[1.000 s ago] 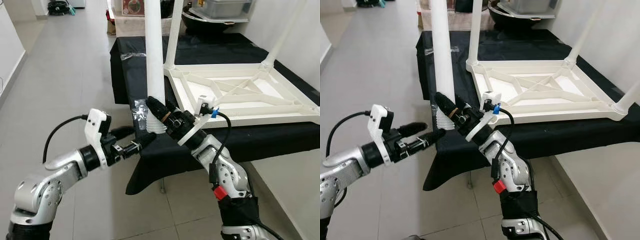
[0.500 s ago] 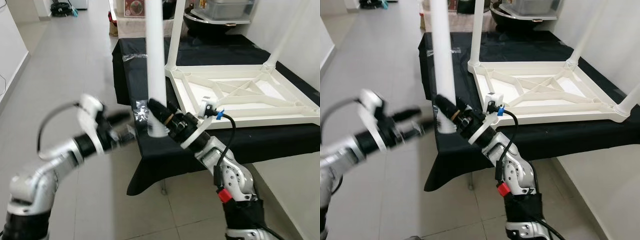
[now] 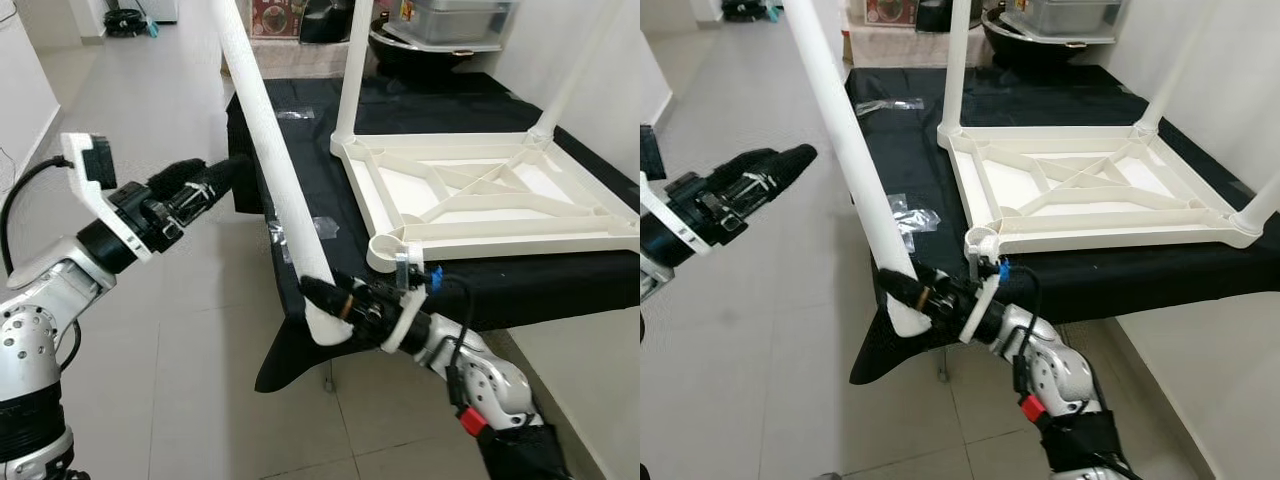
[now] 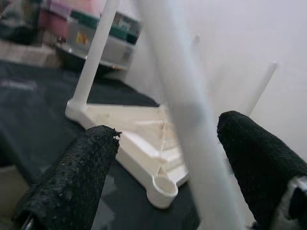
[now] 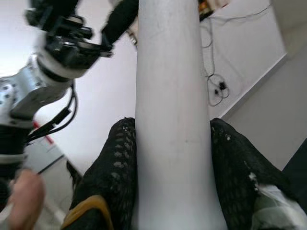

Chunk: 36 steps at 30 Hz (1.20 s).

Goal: Building children table

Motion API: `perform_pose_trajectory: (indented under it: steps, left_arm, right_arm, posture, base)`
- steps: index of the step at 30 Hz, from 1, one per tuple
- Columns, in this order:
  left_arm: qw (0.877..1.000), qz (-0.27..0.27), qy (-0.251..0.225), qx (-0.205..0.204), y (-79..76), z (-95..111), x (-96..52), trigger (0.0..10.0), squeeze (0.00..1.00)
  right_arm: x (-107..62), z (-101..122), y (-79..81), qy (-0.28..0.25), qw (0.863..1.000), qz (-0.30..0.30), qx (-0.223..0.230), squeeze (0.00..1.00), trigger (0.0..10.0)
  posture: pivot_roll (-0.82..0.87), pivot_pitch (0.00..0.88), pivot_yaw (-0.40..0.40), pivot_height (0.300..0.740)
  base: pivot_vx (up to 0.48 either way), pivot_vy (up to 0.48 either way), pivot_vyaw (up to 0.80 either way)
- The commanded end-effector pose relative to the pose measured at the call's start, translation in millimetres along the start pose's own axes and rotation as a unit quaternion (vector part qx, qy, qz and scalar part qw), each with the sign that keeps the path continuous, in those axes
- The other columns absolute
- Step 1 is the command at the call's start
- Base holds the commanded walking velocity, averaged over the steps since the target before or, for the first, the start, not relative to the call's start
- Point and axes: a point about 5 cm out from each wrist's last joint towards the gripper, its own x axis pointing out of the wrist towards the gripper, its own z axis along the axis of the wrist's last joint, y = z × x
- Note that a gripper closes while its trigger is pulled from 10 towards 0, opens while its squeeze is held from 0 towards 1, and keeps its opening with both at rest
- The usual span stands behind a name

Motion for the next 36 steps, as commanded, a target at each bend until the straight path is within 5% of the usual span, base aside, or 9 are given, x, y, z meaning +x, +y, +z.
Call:
perform_pose_trajectory:
  steps: [1,11,20,32,36]
  left_arm:
    - [1.0,0.01,0.017,-0.014,4.0,-9,-2.9,10.0,0.0]
    - [0.999,0.007,0.019,-0.025,3.4,-9,0.1,10.0,0.0]
    - [0.998,-0.043,0.028,-0.027,-11.7,-9,5.8,10.0,0.0]
    - [0.993,-0.043,0.111,-0.001,-14.3,-39,-10.6,10.0,0.0]
    - [0.994,-0.017,0.109,0.01,-9.6,-41,-12.9,10.0,0.0]
  right_arm:
    - [-2.3,-1,9.6,0.018,0.999,0.046,-0.004,0.0,0.0]
    - [-8.7,-4,18.1,0.063,0.993,0.096,-0.012,0.0,0.0]
    - [-4.4,-9,6.2,0.091,0.992,0.067,-0.046,0.0,0.0]
    - [0.2,18,-16.5,0.029,0.997,-0.012,-0.067,0.0,0.0]
    - [-3.1,19,-11.9,0.035,0.997,0.018,-0.062,0.0,0.0]
  posture:
    - [0.12,0.079,-0.058,0.74]
    - [0.12,0.085,-0.057,0.74]
    - [0.12,0.085,-0.057,0.74]
    - [0.12,0.088,-0.061,0.74]
    - [0.12,0.089,-0.066,0.74]
  base:
    - [0.0,0.0,0.0]
    - [0.0,0.0,0.0]
    - [0.0,0.0,0.0]
    - [0.0,0.0,0.0]
    - [0.0,0.0,0.0]
